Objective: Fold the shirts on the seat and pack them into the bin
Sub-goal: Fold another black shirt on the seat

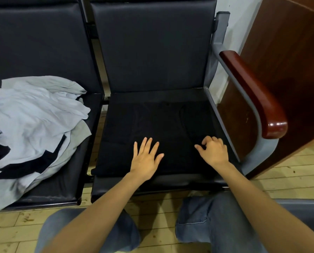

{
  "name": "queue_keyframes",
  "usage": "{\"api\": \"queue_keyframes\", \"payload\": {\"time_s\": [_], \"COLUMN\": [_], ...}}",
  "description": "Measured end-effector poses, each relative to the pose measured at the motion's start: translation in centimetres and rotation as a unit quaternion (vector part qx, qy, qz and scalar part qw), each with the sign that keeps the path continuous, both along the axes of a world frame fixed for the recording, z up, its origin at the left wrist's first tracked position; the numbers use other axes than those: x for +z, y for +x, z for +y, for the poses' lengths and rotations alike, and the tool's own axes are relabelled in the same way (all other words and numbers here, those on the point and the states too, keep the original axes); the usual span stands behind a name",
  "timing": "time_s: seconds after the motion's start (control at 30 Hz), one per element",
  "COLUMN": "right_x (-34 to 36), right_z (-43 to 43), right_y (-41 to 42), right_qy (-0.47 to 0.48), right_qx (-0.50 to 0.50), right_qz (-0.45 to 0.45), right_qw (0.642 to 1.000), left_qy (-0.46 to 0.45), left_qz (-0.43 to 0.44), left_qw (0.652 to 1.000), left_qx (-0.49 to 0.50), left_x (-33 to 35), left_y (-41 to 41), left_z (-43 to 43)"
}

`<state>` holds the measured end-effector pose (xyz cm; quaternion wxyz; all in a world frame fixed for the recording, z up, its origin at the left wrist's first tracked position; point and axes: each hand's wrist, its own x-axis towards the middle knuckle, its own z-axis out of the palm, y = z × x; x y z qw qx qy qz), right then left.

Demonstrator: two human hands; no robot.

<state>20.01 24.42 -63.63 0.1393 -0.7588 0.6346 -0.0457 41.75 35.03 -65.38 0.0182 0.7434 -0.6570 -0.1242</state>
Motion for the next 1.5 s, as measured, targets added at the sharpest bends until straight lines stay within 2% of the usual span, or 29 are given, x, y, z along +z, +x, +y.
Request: {"api": "queue_keyframes", "payload": {"time_s": [0.07,0.2,0.37,0.43,0.5,0.57,0.67,0.77,0.83,0.93,0.97,1.13,1.23,1.3,1.4,1.5], "right_x": [0.1,1.0,1.4,1.1,0.9,0.5,0.3,-0.1,-0.1,0.3,0.6,1.3,1.5,1.8,2.1,2.6], "right_z": [-0.1,-0.7,-1.4,-1.7,-2.1,-2.7,-3.0,-3.5,-3.5,-3.0,-2.6,-1.4,-0.5,0.3,0.8,0.5], "right_y": [-0.1,-0.1,-0.6,-1.3,-2.0,-2.8,-3.5,-4.0,-4.1,-4.2,-4.4,-5.3,-5.1,-5.0,-5.0,-4.8], "right_qy": [0.008,0.057,0.133,0.147,0.112,0.084,0.150,0.188,0.160,0.020,0.003,0.135,0.078,0.062,0.078,0.107], "right_qx": [0.027,0.074,0.101,0.093,0.068,0.081,0.135,0.112,0.080,0.003,0.004,0.120,0.176,0.201,0.186,0.096], "right_qz": [-0.011,-0.060,0.010,-0.031,-0.061,-0.007,0.090,0.105,0.062,-0.129,-0.157,-0.049,-0.028,-0.056,-0.105,-0.244], "right_qw": [1.000,0.994,0.986,0.984,0.990,0.993,0.975,0.970,0.982,0.991,0.988,0.982,0.981,0.976,0.974,0.959], "left_qy": [-0.002,-0.057,0.020,0.024,0.037,0.058,0.039,0.028,0.052,0.083,0.083,-0.059,0.007,0.042,0.051,0.054], "left_qz": [-0.004,0.048,0.031,0.024,0.023,0.030,0.040,0.046,0.046,0.068,0.081,0.092,0.090,0.065,0.065,0.073], "left_qw": [1.000,0.995,0.998,0.998,0.997,0.996,0.996,0.995,0.993,0.990,0.990,0.988,0.988,0.989,0.989,0.988], "left_qx": [-0.019,-0.060,-0.047,-0.053,-0.063,-0.066,-0.066,-0.088,-0.090,-0.088,-0.085,-0.107,-0.125,-0.122,-0.126,-0.126], "left_x": [-0.4,-0.2,-1.5,-1.8,-1.7,-1.3,-0.6,-0.7,-1.1,-1.0,-0.8,0.0,-0.6,-1.1,-1.3,-1.2], "left_y": [-0.4,-2.4,-3.6,-3.5,-3.2,-3.0,-3.8,-5.2,-5.5,-5.1,-5.1,-6.8,-8.3,-8.4,-8.3,-8.4], "left_z": [-0.2,-1.4,-1.6,-1.3,-1.1,-1.1,-1.7,-1.6,-1.5,-1.9,-2.1,-2.9,-2.7,-2.6,-2.8,-2.8]}}
